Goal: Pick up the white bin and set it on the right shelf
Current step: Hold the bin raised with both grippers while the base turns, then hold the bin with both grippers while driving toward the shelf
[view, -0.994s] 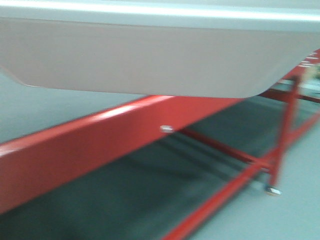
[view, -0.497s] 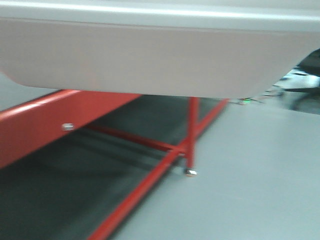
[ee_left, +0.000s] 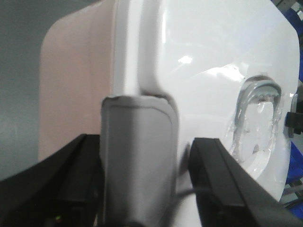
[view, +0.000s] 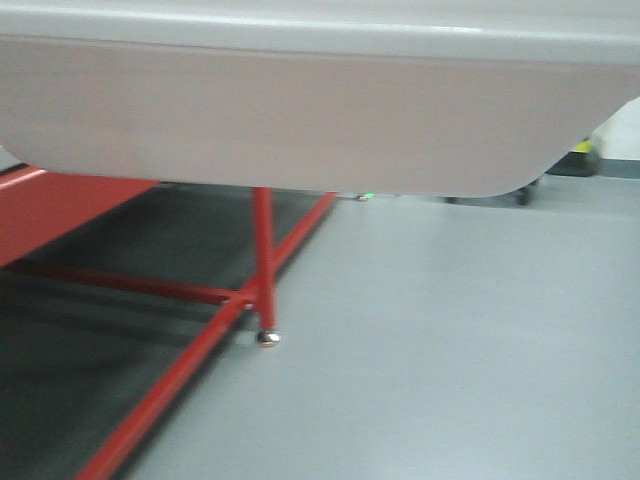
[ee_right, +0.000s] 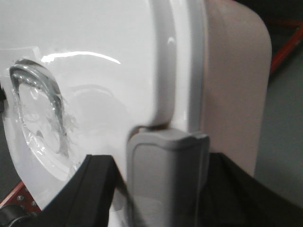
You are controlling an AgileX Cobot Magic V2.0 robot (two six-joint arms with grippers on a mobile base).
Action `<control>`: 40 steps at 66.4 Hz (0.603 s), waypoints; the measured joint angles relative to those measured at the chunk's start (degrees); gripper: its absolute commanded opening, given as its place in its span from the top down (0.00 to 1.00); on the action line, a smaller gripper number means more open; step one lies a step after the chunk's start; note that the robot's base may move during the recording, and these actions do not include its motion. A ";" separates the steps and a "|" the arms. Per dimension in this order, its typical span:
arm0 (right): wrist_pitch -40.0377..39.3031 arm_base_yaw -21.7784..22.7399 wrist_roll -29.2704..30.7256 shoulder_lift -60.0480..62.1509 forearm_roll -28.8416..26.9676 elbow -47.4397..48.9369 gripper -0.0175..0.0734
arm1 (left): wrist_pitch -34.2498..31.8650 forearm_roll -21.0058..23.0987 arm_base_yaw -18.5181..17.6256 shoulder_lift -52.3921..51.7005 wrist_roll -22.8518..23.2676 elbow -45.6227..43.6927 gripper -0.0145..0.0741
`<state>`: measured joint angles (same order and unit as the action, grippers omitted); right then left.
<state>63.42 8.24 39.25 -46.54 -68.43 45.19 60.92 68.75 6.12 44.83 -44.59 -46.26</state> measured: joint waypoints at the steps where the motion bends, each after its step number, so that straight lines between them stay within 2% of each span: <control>1: 0.00 0.00 0.00 0.00 0.00 0.00 0.41 | 0.00 0.00 0.00 0.00 0.00 0.00 0.56; 40: 0.00 0.00 0.00 0.08 0.00 0.00 0.41 | 0.00 0.00 0.00 0.00 0.00 0.00 0.56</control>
<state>63.42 8.24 39.25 -46.45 -68.43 45.19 60.92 68.75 6.12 44.83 -44.59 -46.26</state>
